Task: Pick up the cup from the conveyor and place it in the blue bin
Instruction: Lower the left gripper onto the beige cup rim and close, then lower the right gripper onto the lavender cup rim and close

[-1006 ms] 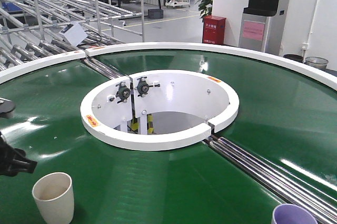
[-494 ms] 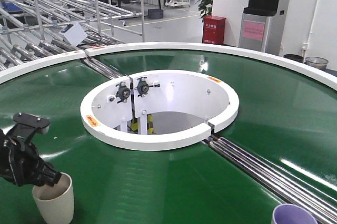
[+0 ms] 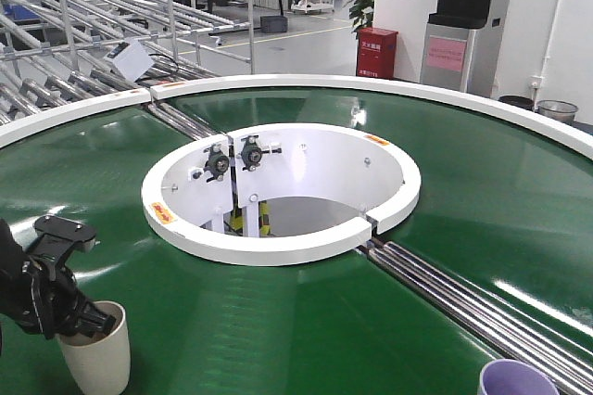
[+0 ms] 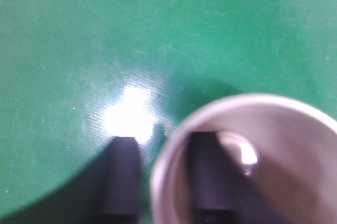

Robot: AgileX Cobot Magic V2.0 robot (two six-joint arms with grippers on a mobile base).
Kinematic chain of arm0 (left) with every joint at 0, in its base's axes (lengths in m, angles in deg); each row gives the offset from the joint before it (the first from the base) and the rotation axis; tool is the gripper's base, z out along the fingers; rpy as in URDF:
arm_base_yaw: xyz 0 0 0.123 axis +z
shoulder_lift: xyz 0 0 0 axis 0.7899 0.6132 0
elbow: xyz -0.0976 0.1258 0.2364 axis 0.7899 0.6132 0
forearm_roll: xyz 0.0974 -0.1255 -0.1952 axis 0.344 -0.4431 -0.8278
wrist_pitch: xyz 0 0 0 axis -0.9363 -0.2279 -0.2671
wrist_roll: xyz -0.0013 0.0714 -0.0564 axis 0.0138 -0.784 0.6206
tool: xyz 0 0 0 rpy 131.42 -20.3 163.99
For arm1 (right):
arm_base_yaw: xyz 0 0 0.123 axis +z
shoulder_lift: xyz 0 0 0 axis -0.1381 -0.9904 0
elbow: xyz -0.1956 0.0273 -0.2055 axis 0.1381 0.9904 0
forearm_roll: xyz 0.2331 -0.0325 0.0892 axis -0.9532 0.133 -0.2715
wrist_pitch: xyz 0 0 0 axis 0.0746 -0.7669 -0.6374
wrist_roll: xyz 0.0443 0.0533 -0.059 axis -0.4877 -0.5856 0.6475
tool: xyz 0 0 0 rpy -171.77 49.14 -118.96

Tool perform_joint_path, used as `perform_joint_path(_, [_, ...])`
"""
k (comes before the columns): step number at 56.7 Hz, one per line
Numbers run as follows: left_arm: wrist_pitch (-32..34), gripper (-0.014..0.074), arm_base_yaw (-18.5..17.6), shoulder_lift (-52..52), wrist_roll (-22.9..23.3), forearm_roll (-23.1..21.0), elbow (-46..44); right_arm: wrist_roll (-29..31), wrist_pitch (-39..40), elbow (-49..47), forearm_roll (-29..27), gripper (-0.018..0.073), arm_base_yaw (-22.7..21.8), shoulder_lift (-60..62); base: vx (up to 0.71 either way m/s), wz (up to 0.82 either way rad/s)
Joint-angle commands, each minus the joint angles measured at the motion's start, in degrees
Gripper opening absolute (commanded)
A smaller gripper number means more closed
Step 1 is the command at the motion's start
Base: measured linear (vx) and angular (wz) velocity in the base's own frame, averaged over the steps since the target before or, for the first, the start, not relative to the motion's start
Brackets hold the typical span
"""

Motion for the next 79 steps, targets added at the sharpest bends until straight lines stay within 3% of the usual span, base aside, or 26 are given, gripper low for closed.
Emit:
perform_joint_path(1, [2.20,0.0120,0.07,-2.98,-0.20,-0.91,-1.92,-0.18,-2.50,-5.10,-2.56,0.0375,-0.45,-2.65,0.00,0.00])
perform_joint_path(6, [0.81,-0.0010,0.07,-3.10,-0.15,-0.91,-1.92,0.69,-9.00,-9.69,-2.42,0.0377,-0.45,-6.50,0.00,0.00])
perform_joint_path(22, [-7.32,-0.0008,0.07,-6.43,-0.15,-0.91,-1.92,1.02,-23.84,-24.49,-1.11,0.0411,-0.45,-20.37,0.00,0.00])
perform_joint_path(34, [-8.52,-0.0008,0.07,-12.70,-0.15,-1.06,-1.92,4.77,-31.63,-33.50,-2.23,0.0411,-0.45,-30.96,0.00,0.00])
perform_joint_path(53, [-9.16,-0.0008,0.07,-20.96,-0.15,-6.94,-1.66,7.04,-30.85,-36.83,-2.56,0.0411,-0.45,-42.53,0.00,0.00])
perform_joint_path(65, [-9.33,-0.0008,0.07,-24.05,-0.27,-8.45,-1.66,7.17,-28.21,-36.83,-2.47,0.0405,-0.45,-46.53,0.00,0.00])
perform_joint_path(71, [-10.49,-0.0008,0.07,-24.89,-0.27,-8.45,-1.65,7.17,-28.19,-36.83,-2.47,0.0358,-0.45,-47.92,0.00,0.00])
perform_joint_path(79, [-10.97,-0.0008,0.07,-25.48,-0.31,-8.45,0.18,7.17,-28.26,-36.83,-2.52,0.0211,-0.45,-48.34,0.00,0.00])
